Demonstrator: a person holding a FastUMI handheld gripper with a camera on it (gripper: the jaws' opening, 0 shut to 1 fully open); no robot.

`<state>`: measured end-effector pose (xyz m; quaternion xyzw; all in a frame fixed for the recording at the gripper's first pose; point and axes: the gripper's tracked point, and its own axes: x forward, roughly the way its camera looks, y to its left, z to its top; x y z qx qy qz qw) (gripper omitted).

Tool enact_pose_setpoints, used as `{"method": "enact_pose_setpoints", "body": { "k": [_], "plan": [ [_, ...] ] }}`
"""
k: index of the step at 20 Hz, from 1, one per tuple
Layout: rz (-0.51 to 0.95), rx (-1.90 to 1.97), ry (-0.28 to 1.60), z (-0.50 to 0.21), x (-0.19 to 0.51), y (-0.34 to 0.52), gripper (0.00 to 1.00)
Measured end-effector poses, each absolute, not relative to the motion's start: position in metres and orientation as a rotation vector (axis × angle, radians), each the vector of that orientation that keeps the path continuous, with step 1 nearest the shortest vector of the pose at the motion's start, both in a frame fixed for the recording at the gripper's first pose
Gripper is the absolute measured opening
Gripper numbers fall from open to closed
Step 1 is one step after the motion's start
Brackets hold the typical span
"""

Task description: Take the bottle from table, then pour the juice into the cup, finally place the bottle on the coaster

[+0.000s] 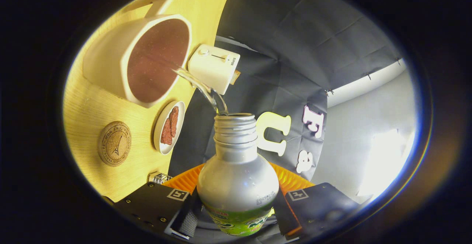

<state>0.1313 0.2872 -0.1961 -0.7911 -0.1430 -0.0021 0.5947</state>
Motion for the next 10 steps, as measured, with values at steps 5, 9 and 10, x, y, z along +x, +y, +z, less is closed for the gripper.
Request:
{"method": "enact_pose_setpoints", "body": {
  "k": [5,9,10],
  "plan": [
    [-0.001,-1.860,-0.342,-0.1982,0.1288,0.2893,0.81],
    [-0.003,-1.886,-0.357,-0.1978,0.1263,0.2898,0.81],
    [-0.004,-1.892,-0.359,-0.1972,0.1266,0.2902,0.81]
  ]
}}
